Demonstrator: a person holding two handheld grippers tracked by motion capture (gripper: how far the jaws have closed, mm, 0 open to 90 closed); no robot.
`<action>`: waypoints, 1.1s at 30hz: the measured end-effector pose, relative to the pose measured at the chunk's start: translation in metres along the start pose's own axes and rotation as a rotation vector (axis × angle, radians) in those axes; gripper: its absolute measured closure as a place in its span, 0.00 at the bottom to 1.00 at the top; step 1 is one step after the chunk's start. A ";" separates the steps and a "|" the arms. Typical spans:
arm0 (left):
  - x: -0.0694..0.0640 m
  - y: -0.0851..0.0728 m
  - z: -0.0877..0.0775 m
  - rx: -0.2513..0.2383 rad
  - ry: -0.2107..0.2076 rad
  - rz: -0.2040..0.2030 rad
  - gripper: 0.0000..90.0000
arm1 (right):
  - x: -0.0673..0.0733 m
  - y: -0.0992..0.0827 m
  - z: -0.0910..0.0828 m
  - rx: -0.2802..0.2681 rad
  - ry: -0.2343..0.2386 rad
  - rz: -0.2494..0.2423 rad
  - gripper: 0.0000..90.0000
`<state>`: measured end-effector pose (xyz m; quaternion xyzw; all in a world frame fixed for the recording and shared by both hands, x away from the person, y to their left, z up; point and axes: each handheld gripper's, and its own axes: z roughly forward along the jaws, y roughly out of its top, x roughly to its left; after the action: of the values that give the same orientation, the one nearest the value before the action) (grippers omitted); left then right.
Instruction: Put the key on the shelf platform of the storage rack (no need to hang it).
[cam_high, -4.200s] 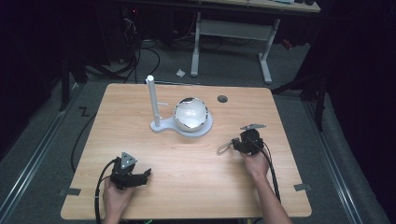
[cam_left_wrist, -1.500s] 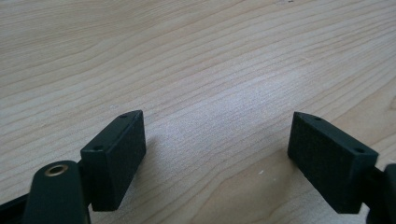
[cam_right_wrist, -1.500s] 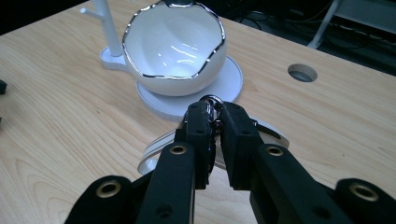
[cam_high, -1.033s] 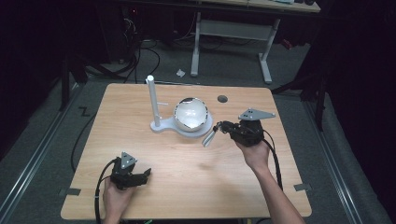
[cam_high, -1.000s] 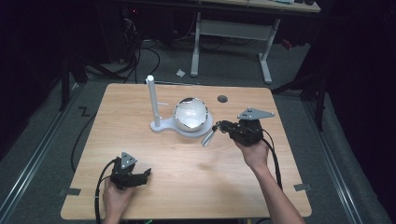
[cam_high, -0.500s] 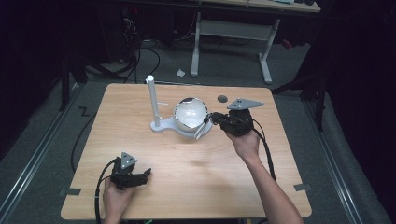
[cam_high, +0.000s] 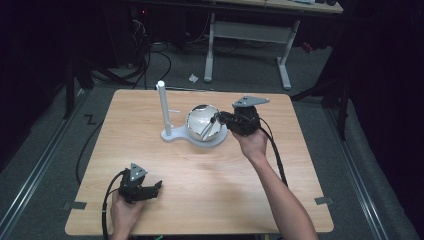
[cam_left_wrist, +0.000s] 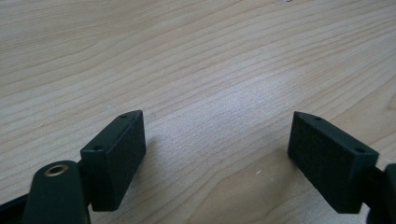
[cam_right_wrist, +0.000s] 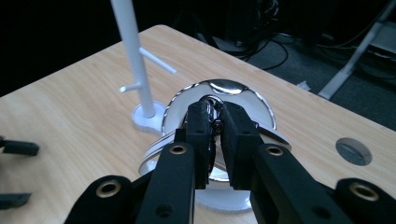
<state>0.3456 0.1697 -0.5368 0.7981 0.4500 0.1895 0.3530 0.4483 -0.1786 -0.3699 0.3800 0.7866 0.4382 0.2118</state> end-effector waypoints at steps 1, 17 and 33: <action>0.000 0.000 0.000 0.000 0.000 0.000 0.22 | 0.000 0.001 0.002 0.002 -0.010 0.002 0.91; 0.000 0.000 0.000 0.000 -0.001 0.002 0.22 | -0.003 0.011 0.042 0.042 -0.073 0.019 0.91; 0.000 0.000 0.000 0.000 -0.001 0.001 0.22 | 0.000 0.008 0.067 0.084 -0.078 0.017 0.91</action>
<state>0.3456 0.1697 -0.5368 0.7986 0.4493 0.1892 0.3530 0.4969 -0.1405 -0.3983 0.4118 0.7924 0.3914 0.2223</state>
